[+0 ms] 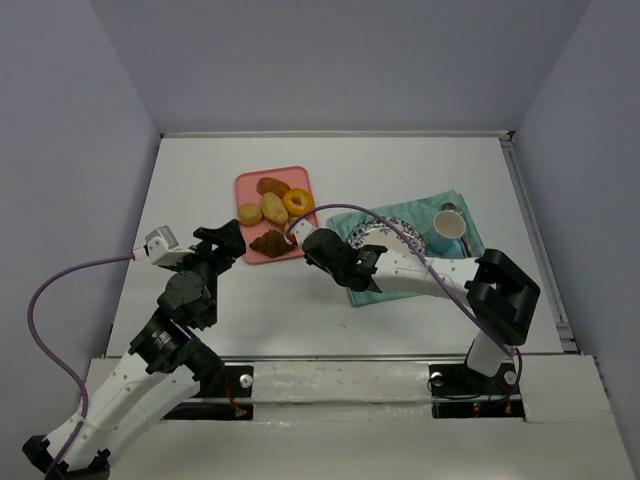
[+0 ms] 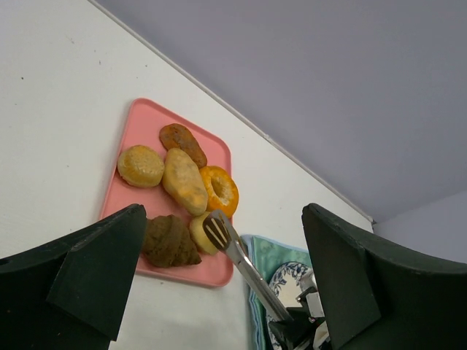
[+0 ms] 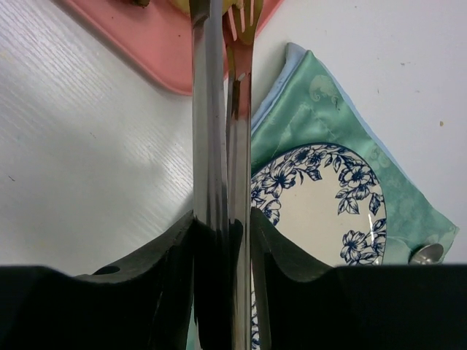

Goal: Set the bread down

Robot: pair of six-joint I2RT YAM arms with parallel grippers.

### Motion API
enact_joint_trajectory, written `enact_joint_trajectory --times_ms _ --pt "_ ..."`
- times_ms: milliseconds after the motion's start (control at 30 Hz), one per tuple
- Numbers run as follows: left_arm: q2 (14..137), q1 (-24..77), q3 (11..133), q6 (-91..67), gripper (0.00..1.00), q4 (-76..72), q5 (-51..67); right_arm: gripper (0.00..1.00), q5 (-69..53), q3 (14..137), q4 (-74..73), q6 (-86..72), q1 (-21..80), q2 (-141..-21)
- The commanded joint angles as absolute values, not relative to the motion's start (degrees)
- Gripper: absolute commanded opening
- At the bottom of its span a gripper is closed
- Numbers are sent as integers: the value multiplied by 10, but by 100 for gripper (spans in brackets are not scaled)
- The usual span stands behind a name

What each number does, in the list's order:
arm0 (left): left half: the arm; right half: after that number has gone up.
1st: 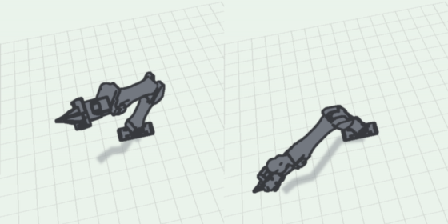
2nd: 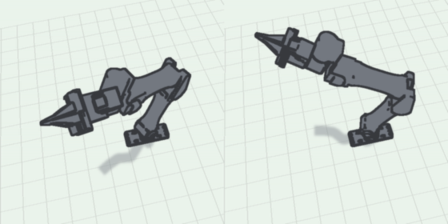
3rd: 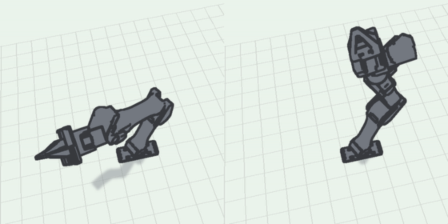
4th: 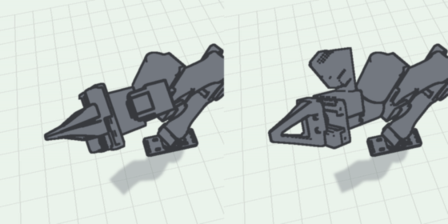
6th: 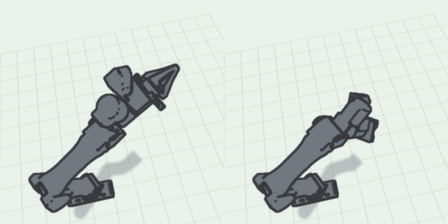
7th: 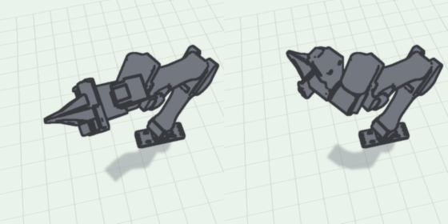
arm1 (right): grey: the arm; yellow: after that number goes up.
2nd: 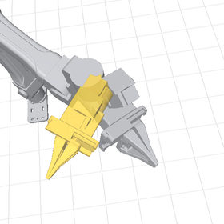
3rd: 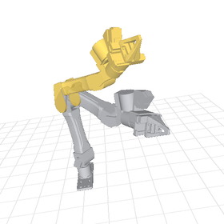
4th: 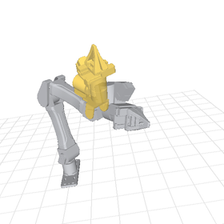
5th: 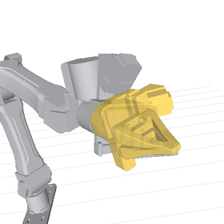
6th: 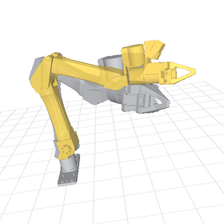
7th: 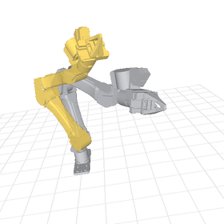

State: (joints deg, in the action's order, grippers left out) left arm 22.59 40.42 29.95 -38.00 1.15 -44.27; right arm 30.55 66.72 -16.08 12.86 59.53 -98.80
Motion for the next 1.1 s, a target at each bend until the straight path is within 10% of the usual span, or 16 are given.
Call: enact_joint_trajectory --times_ms 0,500,1067 --pt "218 405 295 -382 99 -5 -471 30 353 693 -150 112 610 -967" --pt "220 406 296 -382 99 -6 -469 23 451 678 -222 24 615 -889" --pt "246 406 297 -372 99 -22 -464 23 473 699 -782 -500 631 -888"
